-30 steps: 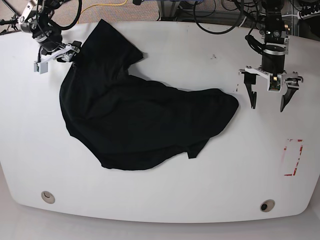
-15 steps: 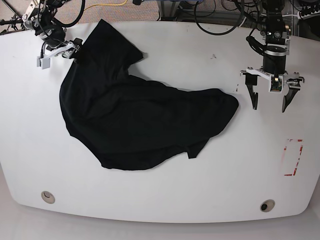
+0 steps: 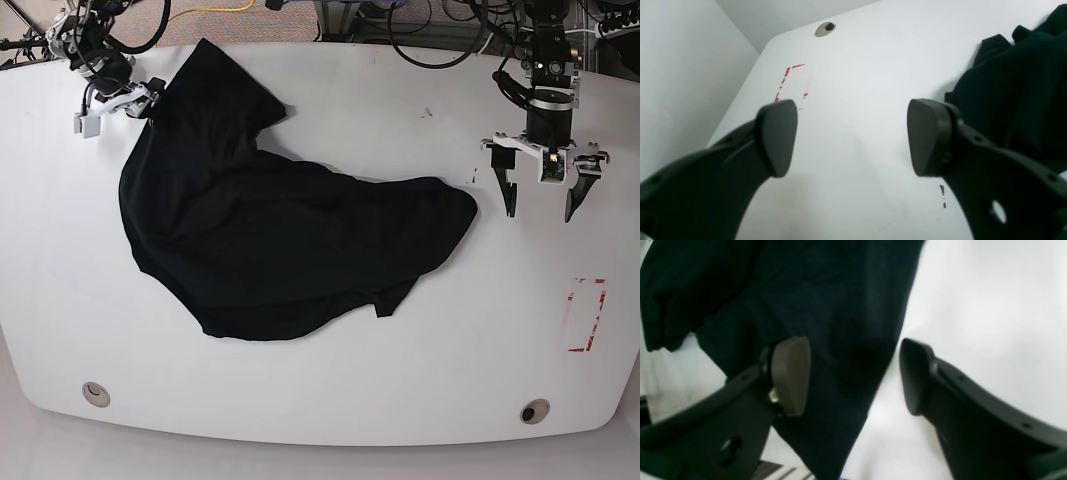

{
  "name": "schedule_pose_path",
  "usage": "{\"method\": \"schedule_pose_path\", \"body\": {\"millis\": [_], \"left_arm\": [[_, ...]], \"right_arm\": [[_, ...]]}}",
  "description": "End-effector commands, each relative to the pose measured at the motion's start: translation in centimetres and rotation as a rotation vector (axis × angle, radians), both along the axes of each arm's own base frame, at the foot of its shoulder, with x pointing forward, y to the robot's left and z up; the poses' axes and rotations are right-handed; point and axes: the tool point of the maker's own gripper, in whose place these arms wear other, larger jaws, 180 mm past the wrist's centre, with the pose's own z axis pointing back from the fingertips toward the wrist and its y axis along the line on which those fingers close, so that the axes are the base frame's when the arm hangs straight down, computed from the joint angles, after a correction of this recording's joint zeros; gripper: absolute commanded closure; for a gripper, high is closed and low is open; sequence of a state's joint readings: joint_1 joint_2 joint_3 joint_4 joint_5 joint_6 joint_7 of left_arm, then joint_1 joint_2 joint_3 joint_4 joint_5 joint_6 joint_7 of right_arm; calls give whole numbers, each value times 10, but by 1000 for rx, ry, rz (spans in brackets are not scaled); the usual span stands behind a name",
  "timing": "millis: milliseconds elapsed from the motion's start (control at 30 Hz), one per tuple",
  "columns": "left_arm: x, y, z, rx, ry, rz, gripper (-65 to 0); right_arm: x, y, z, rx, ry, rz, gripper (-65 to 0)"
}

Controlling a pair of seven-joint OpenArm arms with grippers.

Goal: Fold the T-shirt properly
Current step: 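Hold the T-shirt edge with the right gripper, adjusting its grip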

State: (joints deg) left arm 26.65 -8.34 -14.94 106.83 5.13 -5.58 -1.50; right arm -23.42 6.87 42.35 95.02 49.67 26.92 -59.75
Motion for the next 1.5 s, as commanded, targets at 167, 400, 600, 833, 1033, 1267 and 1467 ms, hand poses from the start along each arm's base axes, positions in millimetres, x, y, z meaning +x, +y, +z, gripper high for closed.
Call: {"method": "schedule_pose_path", "body": {"millis": [167, 400, 600, 833, 1033, 1267, 1467], "left_arm": [[2, 2, 11, 14, -40, -2, -483], [1, 3, 7, 8, -29, 4, -484], [1, 4, 7, 15, -27, 4, -483], [1, 4, 6, 14, -22, 6, -482], [3, 5, 3, 16, -16, 10, -486], [3, 4, 4, 16, -11, 8, -484], [4, 3, -3, 9, 10, 7, -483]], "right_arm": [[-5, 3, -2, -22, 34, 39, -413], [-13, 9, -10, -27, 68, 63, -415], [-20, 11, -16, -29, 98, 74, -414], [-22, 14, -17, -26, 106, 83, -414], [-23, 26, -21, 11, 117, 106, -266], [-20, 38, -21, 42, 122, 137, -12], [-18, 40, -22, 50, 122, 143, -18]]}}
